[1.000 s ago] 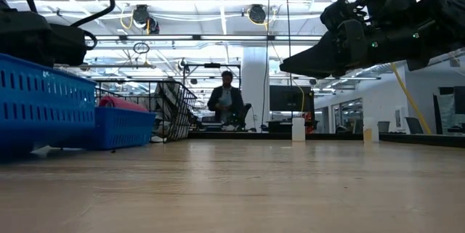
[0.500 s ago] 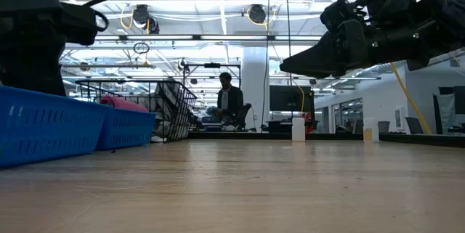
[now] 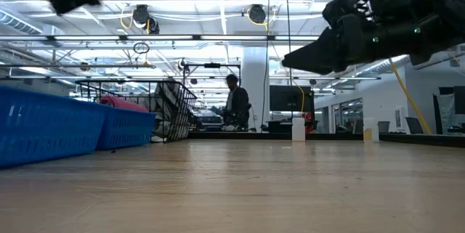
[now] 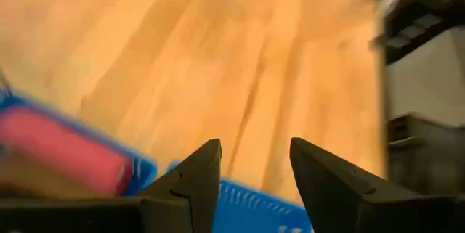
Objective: Pick & Place Medicine items
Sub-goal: Put the right transparent bottle into the bottom blue basket
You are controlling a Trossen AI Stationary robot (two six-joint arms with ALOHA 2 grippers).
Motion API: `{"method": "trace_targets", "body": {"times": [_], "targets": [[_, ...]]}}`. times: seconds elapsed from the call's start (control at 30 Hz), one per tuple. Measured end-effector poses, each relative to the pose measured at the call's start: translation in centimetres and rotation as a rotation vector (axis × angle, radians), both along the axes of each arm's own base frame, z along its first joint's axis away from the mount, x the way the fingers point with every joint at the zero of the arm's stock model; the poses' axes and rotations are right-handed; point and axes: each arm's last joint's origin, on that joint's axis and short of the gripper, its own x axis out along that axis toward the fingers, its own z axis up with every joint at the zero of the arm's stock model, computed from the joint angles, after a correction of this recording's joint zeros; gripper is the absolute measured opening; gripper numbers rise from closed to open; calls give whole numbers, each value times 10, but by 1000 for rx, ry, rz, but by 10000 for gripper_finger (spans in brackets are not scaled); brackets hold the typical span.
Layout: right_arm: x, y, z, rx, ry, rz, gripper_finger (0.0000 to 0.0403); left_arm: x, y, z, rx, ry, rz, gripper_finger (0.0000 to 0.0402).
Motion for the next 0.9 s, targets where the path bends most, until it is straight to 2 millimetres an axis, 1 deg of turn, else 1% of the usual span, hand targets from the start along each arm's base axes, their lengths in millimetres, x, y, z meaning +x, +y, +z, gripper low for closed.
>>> {"method": "trace_targets", "body": {"times": [0.1,0.2,0.3,0.37,0.43,0.5,0.63,0.77,0.9], "targets": [[-10,-2,12,-8,19,-86,157,-15,11,29,0,-131,-54,177],[-25,-7,22,11,68,-240,158,-36,23,48,58,-262,-103,177],[-41,-11,32,41,184,-359,165,-52,35,60,167,-354,-110,177],[-51,-13,41,78,268,-416,176,-62,42,61,229,-392,-102,177],[-62,-16,48,120,354,-498,193,-71,49,58,270,-419,-80,177],[-72,-18,53,143,398,-595,212,-80,56,51,296,-437,-47,177],[-87,-26,49,169,398,-817,244,-94,69,31,302,-511,18,177],[-95,-35,35,281,403,-935,249,-105,79,11,283,-594,87,177],[-104,-38,9,365,438,-1019,239,-115,86,0,271,-639,139,177]]}}
